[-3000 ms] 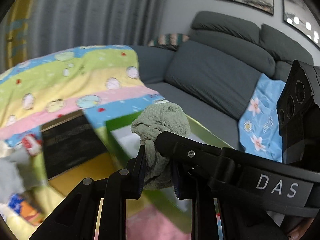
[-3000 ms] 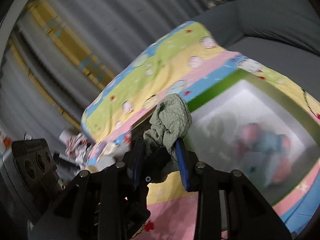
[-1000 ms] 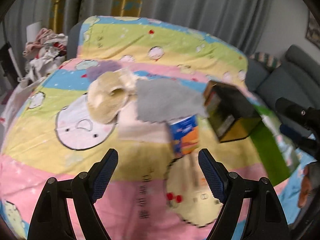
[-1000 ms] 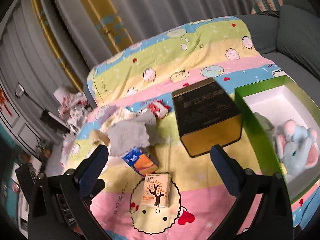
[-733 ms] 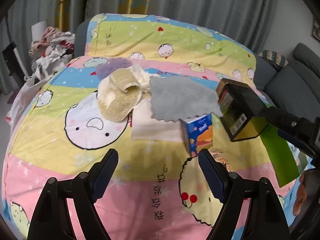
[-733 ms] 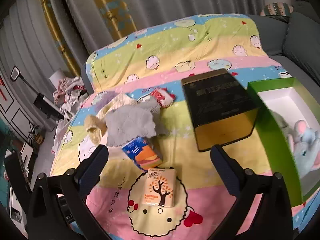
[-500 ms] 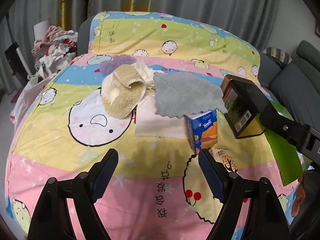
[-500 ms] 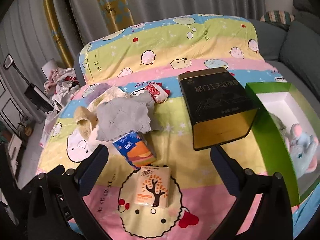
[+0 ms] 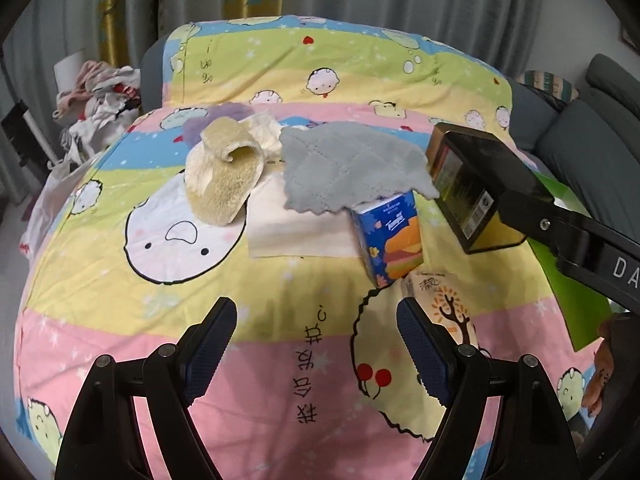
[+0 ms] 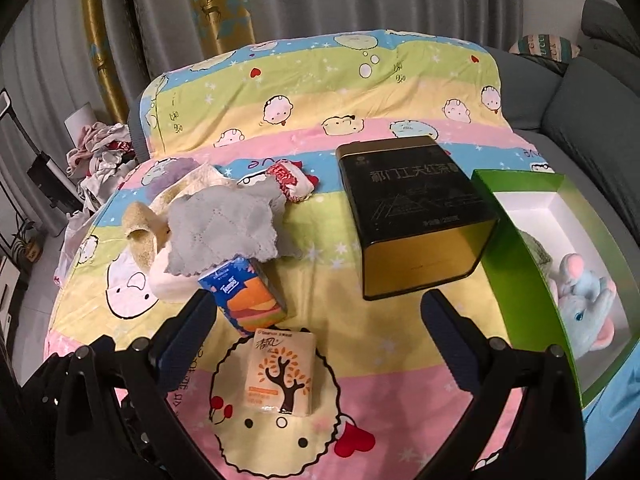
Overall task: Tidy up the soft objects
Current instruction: 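Move the right gripper toward the tree-printed tissue pack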
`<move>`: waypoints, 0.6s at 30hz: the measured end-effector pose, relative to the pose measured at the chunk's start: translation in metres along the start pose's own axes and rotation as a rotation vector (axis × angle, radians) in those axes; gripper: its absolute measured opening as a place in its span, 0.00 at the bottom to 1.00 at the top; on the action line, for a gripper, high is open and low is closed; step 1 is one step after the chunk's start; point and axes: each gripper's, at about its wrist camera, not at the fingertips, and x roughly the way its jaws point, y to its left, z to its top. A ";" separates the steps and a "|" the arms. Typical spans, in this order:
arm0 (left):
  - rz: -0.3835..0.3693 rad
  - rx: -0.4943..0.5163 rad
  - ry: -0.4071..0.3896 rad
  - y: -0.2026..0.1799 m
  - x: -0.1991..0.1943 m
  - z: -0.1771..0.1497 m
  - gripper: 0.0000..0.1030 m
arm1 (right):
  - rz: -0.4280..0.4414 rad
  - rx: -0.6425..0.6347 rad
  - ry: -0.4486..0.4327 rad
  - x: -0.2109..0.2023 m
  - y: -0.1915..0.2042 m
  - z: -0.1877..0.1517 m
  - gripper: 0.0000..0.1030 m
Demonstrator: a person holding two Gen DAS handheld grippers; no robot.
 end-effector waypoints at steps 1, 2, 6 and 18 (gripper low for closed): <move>0.012 -0.001 0.009 0.000 0.002 0.000 0.80 | -0.010 -0.011 -0.011 -0.001 0.001 0.000 0.99; 0.024 -0.008 0.014 0.000 0.003 -0.001 0.80 | -0.021 -0.021 -0.023 -0.002 0.001 0.000 0.99; 0.063 -0.048 0.001 0.002 0.005 -0.004 0.80 | -0.075 -0.025 -0.060 -0.003 0.002 -0.001 0.99; 0.033 -0.031 0.016 -0.005 0.007 -0.011 0.80 | -0.027 0.004 0.012 0.010 -0.001 -0.006 0.99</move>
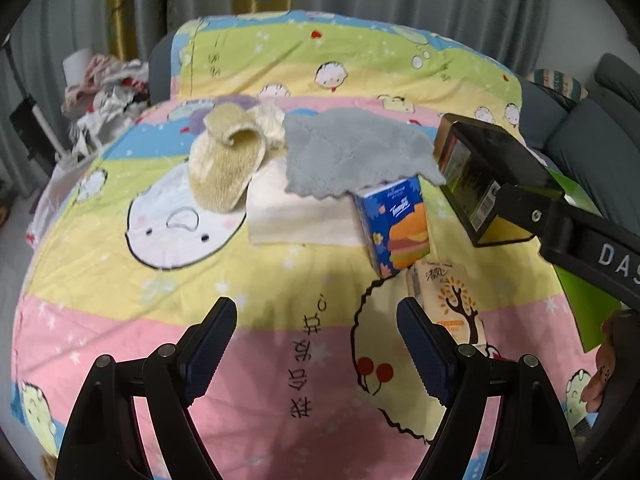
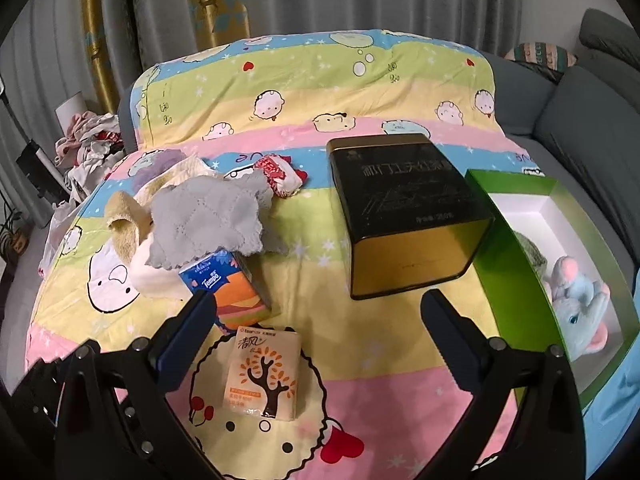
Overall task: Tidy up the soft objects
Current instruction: 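Move the right gripper toward the tree-printed tissue pack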
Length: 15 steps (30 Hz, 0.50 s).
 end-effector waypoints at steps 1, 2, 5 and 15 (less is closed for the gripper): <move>-0.015 -0.018 0.019 0.001 0.002 0.000 0.80 | 0.010 0.008 0.010 0.001 0.000 0.000 0.99; -0.029 -0.034 0.033 0.003 0.003 0.000 0.80 | 0.021 0.015 0.027 0.003 -0.001 0.000 0.99; -0.066 -0.093 0.069 0.009 0.007 0.000 0.80 | 0.062 0.048 0.075 0.009 -0.004 0.000 0.98; -0.163 -0.143 0.130 0.012 0.014 -0.002 0.80 | 0.190 0.145 0.173 0.021 -0.013 -0.004 0.78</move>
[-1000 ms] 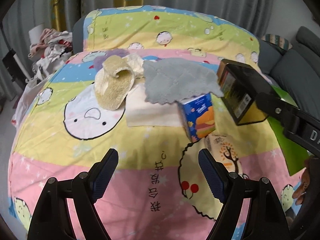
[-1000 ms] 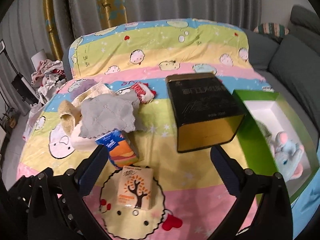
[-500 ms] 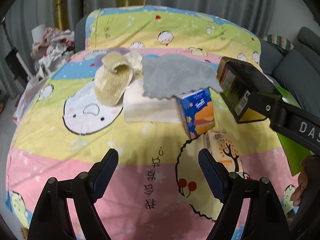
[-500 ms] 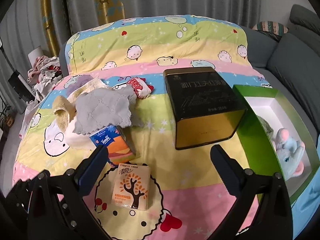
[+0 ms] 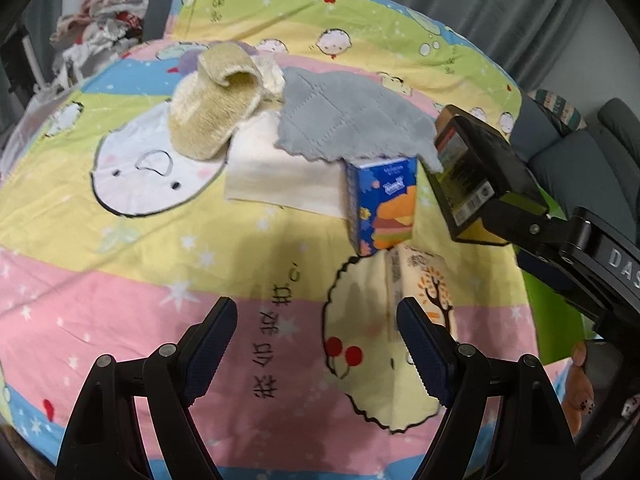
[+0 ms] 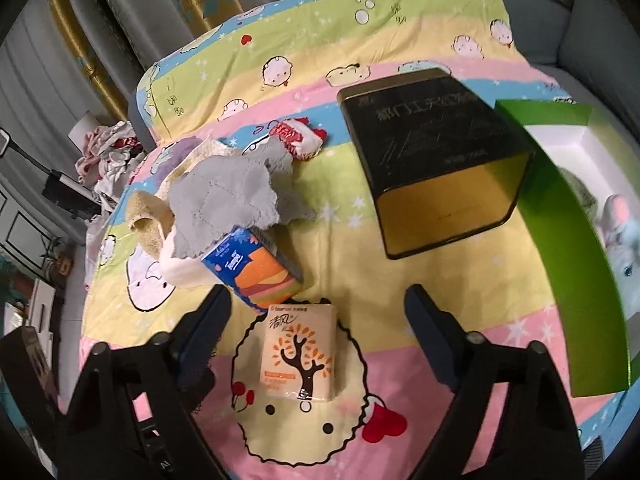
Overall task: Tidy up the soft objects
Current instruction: 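Move the right gripper toward the tree-printed tissue pack, then close the right gripper on the tree-printed tissue pack and lift it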
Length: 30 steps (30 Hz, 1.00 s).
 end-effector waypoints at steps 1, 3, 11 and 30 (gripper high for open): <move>-0.008 0.000 0.003 -0.001 0.001 -0.001 0.80 | 0.003 0.001 0.002 0.001 -0.001 0.000 0.73; -0.003 0.008 0.001 -0.003 0.002 -0.002 0.80 | 0.011 0.008 0.006 0.002 -0.002 0.000 0.71; -0.021 0.041 0.000 -0.010 0.004 -0.004 0.80 | 0.090 0.007 0.014 0.003 -0.006 0.003 0.71; -0.067 0.035 0.061 -0.012 0.018 -0.007 0.80 | 0.168 0.026 0.127 0.019 -0.012 0.002 0.74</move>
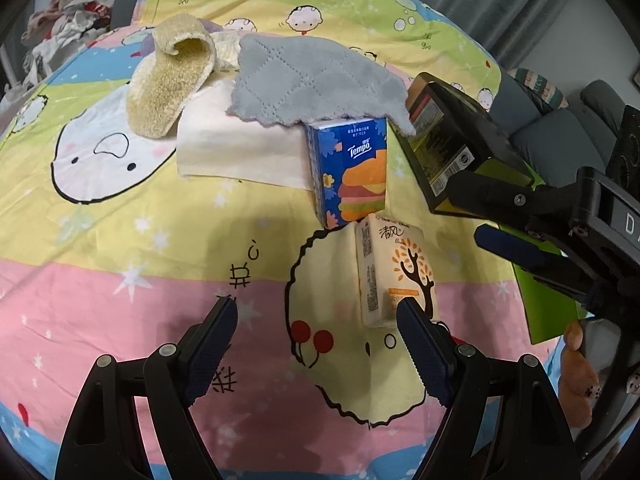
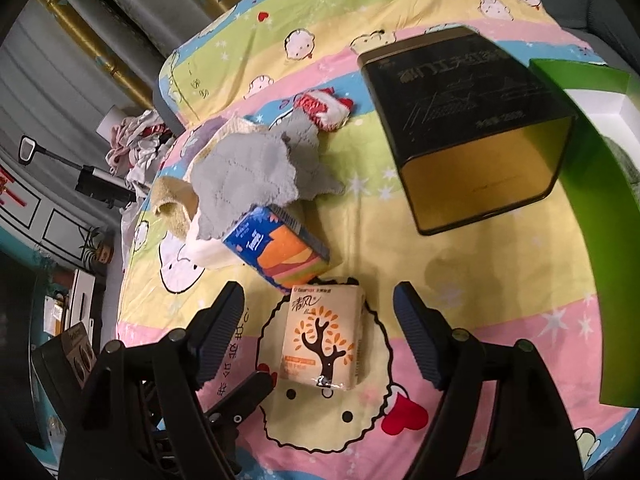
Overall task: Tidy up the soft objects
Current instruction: 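Close the right gripper on the tree-printed tissue pack and lift it, then carry the tissue pack in the right gripper over the white box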
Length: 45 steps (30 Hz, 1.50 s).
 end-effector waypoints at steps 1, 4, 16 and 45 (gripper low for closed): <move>-0.017 -0.008 0.003 0.000 0.002 -0.001 0.79 | 0.001 -0.002 0.011 0.003 0.001 -0.001 0.74; -0.080 -0.004 0.018 -0.004 0.006 -0.001 0.74 | 0.015 -0.014 0.055 0.015 0.004 -0.002 0.74; -0.194 0.110 -0.005 -0.022 0.026 0.007 0.43 | 0.028 -0.009 0.177 0.055 -0.002 -0.012 0.50; -0.550 0.637 -0.254 -0.264 -0.008 0.024 0.43 | -0.050 0.310 -0.493 -0.176 -0.142 -0.009 0.51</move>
